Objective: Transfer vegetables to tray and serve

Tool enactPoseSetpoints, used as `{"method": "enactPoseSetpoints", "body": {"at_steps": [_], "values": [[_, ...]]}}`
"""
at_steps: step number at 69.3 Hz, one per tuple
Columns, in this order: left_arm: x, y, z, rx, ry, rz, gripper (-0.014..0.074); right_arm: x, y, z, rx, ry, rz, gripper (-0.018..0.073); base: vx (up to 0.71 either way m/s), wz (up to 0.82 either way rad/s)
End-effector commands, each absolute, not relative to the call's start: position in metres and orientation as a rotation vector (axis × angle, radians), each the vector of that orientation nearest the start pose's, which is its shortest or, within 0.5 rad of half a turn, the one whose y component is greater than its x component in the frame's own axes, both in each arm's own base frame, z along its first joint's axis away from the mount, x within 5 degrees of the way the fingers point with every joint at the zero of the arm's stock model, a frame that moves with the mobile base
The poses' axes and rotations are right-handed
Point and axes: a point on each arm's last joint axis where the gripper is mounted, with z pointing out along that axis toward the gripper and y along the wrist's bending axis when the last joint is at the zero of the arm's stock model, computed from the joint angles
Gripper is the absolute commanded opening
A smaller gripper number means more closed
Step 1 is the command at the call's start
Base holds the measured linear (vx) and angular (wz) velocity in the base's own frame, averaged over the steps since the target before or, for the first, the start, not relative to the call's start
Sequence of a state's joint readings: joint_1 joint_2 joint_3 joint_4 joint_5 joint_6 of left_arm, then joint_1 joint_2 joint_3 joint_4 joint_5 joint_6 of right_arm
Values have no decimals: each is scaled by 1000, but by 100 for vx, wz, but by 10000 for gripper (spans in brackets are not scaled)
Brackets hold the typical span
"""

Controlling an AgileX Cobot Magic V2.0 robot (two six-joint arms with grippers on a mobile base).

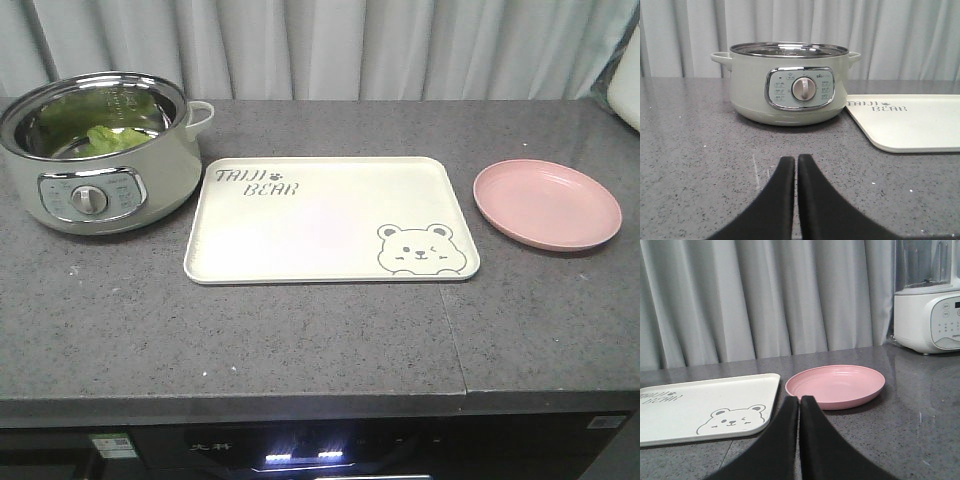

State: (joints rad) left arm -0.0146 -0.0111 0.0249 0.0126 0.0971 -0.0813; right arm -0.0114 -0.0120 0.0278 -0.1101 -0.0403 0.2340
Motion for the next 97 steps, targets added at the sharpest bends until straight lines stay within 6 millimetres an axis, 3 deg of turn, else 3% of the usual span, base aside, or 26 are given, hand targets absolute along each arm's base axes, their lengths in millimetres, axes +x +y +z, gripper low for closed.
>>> {"method": "enactPoseSetpoints", "body": {"at_steps": [1, 97], "values": [[57, -1, 195, -53, 1535, -76, -6, 56, 1, 210, 74, 1393, 93, -3, 6, -1], [57, -1, 195, -53, 1535, -76, -6, 56, 1, 210, 74, 1393, 93, -3, 4, 0]]}}
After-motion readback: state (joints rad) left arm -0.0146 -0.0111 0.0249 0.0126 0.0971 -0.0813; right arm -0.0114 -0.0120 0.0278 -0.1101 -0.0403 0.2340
